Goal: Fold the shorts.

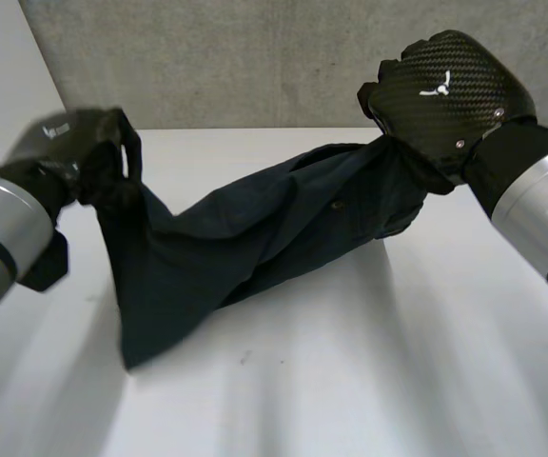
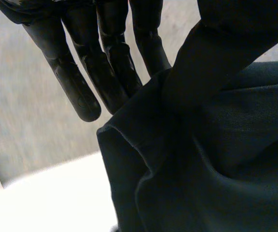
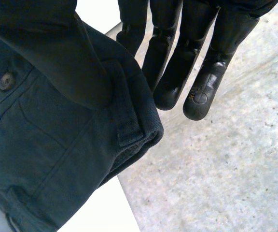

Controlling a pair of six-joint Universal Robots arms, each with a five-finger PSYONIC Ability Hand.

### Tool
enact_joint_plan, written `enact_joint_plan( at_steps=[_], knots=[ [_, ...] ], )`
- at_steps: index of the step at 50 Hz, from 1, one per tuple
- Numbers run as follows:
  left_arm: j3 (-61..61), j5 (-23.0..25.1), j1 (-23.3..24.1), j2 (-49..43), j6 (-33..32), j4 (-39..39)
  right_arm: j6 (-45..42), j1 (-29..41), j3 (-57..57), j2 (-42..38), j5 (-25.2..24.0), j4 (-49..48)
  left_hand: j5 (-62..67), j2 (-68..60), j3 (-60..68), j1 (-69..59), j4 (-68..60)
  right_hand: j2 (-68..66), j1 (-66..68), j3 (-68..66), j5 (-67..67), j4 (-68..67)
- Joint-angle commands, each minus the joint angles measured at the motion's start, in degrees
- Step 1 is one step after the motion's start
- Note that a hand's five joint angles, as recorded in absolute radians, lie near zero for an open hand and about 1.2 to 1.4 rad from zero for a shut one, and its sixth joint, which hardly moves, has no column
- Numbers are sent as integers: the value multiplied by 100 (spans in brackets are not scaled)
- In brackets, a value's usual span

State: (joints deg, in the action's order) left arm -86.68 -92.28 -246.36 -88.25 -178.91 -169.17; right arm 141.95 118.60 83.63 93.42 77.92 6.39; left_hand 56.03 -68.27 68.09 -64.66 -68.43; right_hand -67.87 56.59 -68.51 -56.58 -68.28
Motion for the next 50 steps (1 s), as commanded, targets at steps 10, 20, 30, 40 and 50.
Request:
enact_joint_plan(
  at_steps=[10,20,30,40,50],
  knots=[
    [186,-220,-44,-1693,-1357,-353,-290,40,-1717,-2369,381,2340,1397,-1173,1191,-1534,-1157,-1213,2341,-1149,-1342,-1172],
    [1741,-554,44,-3233,-2763,-2198,-309,67,-3843,-4296,944,1595,1397,-1173,1191,-1534,-1157,-1213,2341,-1149,-1342,-1172],
    [3253,-572,26,-3234,-3300,-5818,-309,76,-5375,-4298,1059,-2051,1397,-1173,1191,-1534,-1157,-1213,2341,-1149,-1342,-1172],
    [2868,-589,88,-2671,-2993,-6638,-291,76,-4620,-3735,1024,-3031,1397,-1173,1191,-1534,-1157,-1213,2341,-1149,-1342,-1172],
    [918,-554,88,-2548,-2570,-6585,-274,58,-3530,-4050,1041,-1739,1397,-1173,1191,-1534,-1157,-1213,2341,-1149,-1342,-1172]
  ],
)
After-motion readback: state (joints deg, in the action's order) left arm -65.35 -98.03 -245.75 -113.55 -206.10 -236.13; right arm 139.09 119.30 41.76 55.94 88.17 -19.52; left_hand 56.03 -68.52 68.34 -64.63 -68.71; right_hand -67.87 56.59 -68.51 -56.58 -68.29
